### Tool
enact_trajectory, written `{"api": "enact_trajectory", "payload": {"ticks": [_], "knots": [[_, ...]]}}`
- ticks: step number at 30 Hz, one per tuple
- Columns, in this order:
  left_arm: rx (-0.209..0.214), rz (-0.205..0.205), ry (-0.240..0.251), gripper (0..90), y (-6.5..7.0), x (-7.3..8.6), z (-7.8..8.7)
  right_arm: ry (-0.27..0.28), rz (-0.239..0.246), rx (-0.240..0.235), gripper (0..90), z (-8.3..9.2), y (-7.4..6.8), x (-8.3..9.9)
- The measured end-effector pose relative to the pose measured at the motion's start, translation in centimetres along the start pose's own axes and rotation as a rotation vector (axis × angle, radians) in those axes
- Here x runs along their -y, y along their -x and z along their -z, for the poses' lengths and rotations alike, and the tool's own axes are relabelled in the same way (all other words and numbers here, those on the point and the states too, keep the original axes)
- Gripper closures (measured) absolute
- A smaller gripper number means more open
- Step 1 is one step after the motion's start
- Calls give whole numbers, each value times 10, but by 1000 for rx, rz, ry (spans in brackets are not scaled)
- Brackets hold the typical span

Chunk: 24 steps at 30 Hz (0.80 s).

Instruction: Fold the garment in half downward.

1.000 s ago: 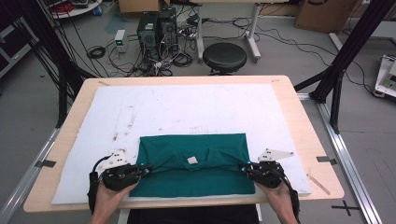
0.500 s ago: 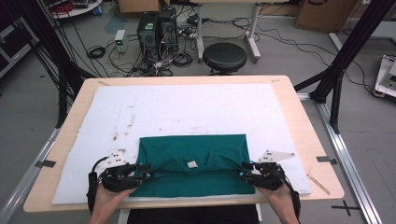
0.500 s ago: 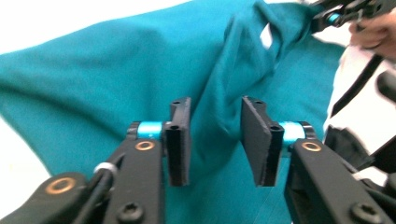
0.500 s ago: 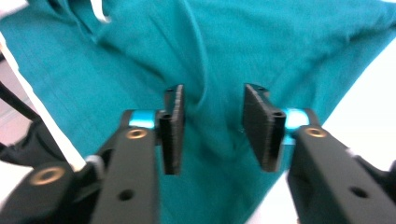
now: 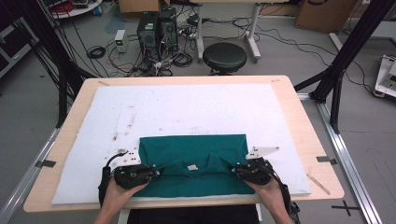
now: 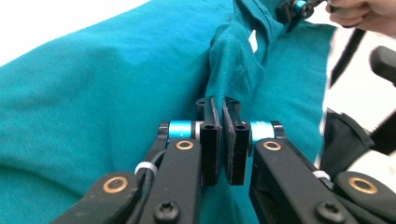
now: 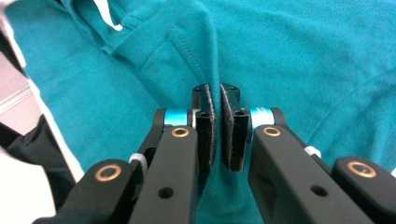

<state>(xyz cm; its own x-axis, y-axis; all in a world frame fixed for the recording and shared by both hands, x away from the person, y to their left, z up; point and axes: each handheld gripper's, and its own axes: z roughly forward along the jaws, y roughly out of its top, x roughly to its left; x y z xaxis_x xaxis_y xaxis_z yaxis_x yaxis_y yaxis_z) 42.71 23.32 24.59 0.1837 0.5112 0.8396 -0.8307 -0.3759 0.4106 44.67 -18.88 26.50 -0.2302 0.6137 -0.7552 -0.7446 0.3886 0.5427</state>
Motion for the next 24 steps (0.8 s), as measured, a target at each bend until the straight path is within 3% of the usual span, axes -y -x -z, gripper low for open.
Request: {"api": "enact_trajectory", "payload": {"ticks": [6,11,13,15,18,20,22,24], "knots": [[15,0,7,870,8,9,15,12,22,-45,871,12,-9,12],[21,5,-18,871,12,17,15,-9,29,-58,869,12,-13,21],[28,8,-28,859,12,20,15,-13,28,-60,825,13,-13,24],[54,17,3,765,11,19,18,-7,14,-64,759,16,-12,25],[64,59,98,691,6,11,26,39,-13,-74,724,23,-8,22],[50,81,142,690,2,5,26,68,-30,-72,701,23,-5,16],[8,80,124,688,-1,-1,21,113,-44,-83,681,22,-2,8],[-37,67,84,668,-2,-3,12,125,-52,-64,649,17,-1,-1]]}}
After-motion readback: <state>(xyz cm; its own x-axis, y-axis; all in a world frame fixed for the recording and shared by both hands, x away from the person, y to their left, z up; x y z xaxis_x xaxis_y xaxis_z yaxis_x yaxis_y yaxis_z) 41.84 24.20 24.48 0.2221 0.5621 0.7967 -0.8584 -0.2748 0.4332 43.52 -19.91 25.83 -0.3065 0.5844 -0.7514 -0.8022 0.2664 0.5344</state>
